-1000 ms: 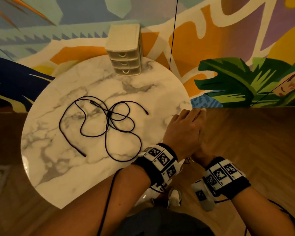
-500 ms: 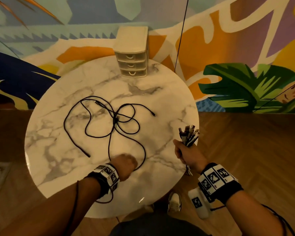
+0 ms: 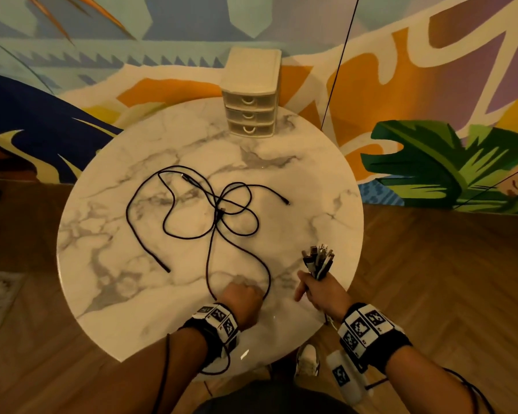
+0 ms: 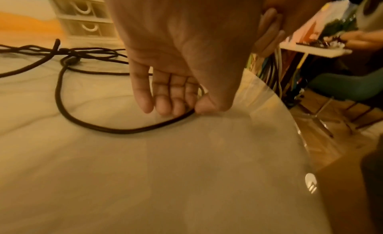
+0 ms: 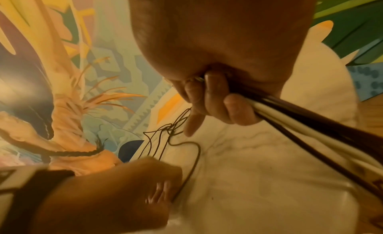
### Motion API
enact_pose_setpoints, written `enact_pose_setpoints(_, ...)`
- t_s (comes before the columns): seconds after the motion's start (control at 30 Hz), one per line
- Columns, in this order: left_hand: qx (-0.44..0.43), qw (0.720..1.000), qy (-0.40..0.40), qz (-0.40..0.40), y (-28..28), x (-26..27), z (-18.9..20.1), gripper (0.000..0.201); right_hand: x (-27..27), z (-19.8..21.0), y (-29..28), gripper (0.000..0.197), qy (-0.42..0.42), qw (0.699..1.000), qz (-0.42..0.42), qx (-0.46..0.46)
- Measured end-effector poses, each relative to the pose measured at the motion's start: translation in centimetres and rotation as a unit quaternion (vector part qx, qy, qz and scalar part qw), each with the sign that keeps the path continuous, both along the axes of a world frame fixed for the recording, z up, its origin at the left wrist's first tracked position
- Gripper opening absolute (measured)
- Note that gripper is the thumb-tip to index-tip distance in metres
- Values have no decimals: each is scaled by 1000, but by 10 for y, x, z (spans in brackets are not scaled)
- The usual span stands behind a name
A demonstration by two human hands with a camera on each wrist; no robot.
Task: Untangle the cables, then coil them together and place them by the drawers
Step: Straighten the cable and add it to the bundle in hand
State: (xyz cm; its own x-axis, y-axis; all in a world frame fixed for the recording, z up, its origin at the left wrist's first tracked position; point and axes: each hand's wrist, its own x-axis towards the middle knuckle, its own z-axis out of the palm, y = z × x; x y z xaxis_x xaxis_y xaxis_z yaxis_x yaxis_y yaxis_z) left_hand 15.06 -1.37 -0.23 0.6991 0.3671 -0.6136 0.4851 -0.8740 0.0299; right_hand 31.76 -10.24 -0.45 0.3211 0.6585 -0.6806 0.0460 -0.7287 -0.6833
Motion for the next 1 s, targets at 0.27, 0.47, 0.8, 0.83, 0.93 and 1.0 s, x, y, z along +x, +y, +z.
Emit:
enact_pose_setpoints(0.27,-119,965,-210,106,-24,39,33,38,-9,6,4,41,119,983,-131,49)
enact_pose_setpoints(0.47,-91,979,-171,70,-17,12,15,30,-3,13,-3,45,170,975,-116,81)
enact_pose_setpoints(0.8,-9,924,-39,381,50,-15,-21,45,-7,16,-5,45,138,985,-100,41)
enact_pose_setpoints(0.83,-7,922,-35,387,49,-15,-24,42,-6,16,-5,45,138,984,-103,41)
enact_pose_setpoints(0.93,-25,896,-21,443,52,-20,-24,49,-2,12,-4,44,130,983,-121,41)
enact_pose_setpoints(1.0,-79,858,-23,507,57,-27,-20,52,2,7,-3,42,101,984,-134,51)
